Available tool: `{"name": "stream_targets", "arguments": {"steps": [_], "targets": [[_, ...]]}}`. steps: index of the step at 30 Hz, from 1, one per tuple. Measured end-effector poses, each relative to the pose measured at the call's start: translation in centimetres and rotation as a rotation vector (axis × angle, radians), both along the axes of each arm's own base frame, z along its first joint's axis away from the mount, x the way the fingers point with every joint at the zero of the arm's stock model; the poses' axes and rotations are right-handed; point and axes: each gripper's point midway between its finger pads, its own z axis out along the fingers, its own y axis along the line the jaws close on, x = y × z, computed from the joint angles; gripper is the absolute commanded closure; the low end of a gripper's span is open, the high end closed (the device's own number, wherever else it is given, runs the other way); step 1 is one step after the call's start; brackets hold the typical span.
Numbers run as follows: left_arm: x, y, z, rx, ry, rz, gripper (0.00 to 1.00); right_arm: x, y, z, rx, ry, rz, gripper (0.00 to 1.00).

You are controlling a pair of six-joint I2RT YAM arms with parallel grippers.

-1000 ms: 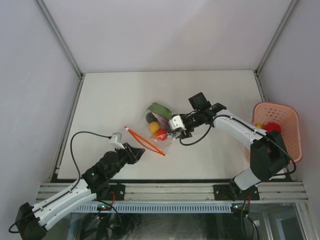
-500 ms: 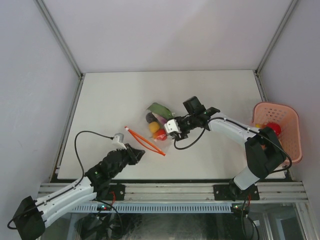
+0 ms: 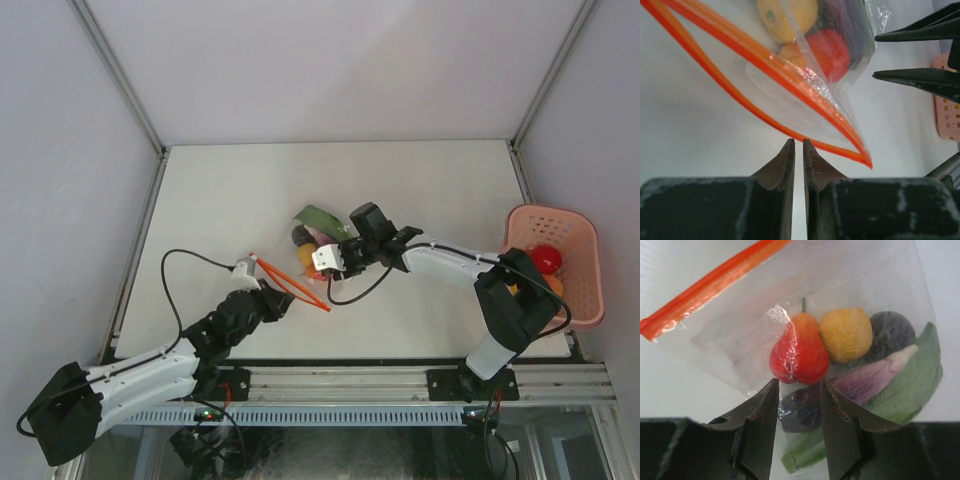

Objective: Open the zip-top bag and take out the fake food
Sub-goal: Pick up the fake fruit from the zipper food storage bag.

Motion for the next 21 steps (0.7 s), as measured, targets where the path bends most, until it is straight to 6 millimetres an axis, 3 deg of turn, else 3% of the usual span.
{"name": "stream_targets", "arguments": {"steps": [10,21], "targets": [[1.6,-1.0,1.2,-0.043,-0.01,0.033,0.84,0.8,1.1,-2.6,-0.065,-0.074,0.003,0.58],[3.2,-1.4,-0.7,-0.036,0.048,0.078,0.72,2.0,1.9,-3.8,-0.114,-0.135,0.042,0.58]]}}
